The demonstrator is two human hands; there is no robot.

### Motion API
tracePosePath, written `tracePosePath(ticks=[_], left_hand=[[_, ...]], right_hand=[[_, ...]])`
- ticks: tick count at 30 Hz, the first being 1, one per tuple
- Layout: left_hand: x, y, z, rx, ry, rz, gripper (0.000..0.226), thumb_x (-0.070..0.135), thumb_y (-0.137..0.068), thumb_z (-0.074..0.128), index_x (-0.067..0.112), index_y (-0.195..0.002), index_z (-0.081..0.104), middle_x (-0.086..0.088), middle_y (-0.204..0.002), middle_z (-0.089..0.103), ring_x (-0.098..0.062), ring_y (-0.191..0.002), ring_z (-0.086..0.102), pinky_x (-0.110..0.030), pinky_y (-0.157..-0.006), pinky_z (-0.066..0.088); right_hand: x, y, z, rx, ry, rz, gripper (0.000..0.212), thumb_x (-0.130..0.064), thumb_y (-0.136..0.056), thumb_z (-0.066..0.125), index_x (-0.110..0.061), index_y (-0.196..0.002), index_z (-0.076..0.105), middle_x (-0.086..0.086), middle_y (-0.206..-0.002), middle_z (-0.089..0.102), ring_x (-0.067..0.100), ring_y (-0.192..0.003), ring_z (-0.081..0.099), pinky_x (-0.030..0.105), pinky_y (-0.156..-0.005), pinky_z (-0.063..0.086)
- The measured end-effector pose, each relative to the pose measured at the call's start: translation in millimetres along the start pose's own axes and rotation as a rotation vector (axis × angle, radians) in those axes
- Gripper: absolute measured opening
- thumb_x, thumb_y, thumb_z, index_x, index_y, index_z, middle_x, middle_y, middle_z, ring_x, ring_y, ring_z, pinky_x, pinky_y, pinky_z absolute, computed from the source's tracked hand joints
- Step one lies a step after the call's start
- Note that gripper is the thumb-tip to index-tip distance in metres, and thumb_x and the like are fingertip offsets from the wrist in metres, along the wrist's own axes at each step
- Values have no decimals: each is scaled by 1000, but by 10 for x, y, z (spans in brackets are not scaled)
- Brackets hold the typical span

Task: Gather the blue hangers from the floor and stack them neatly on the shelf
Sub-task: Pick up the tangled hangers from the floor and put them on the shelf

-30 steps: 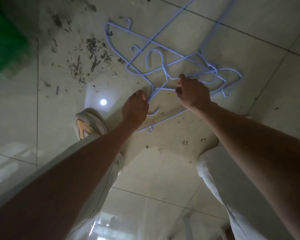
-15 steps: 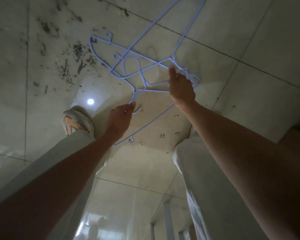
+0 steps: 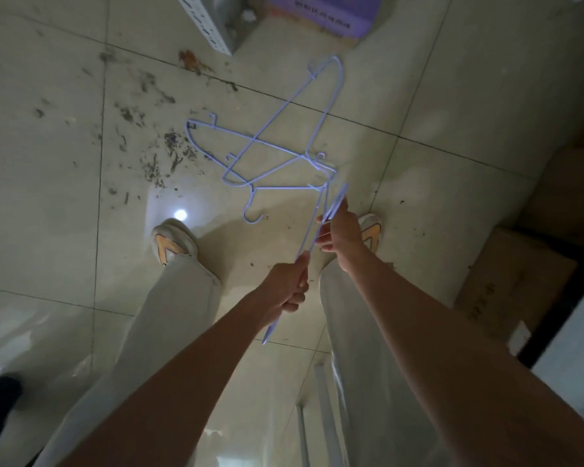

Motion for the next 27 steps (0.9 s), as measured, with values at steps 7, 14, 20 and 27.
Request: tracePosePath(ticks=[7,14,20,27], left_hand=[[-53,239,-122,-27,70,15,59,58,-105,41,21,-59,35,5,-53,20,-9,-41,14,-15,-40,12],[-72,591,-399,-140,234,-5,60,62,-103,38,21,-61,30,4,-55,11,-11,-44,8,-23,-43,8],[-116,1341,-739,-145,172,-17,64,65,-100,45,18,-59,28,2,-56,11,-13,-44,8,-21,-40,16],[-78,1782,-1238,-146,181,-7,65,71,-89,51,18,-59,29,5,-52,15,-11,-42,10,-22,-41,14]], right_hand=[[-126,-81,-55,-118,162,-17,65,-58,-108,25,-13,-83,67,4,-64,69,18,-45,66,23,-54,47],[-40,-301,-131,135,162,-31,35,-31,-103,41,-2,-113,57,12,-86,62,24,-56,64,23,-45,48],[-114,-262,94,80,110,-90,44,-40,-107,44,-8,-135,55,9,-116,61,28,-103,64,41,-76,60],[-632,-149,820,-241,-224,44,67,-61,-107,28,-11,-149,41,7,-134,70,22,-125,63,41,-108,35]])
Point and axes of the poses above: each hand's wrist, its own y-axis away from the middle knuckle, its own z-axis out of the palm, x = y × z, the point moved 6 cm from there along -y, towards the middle knuckle
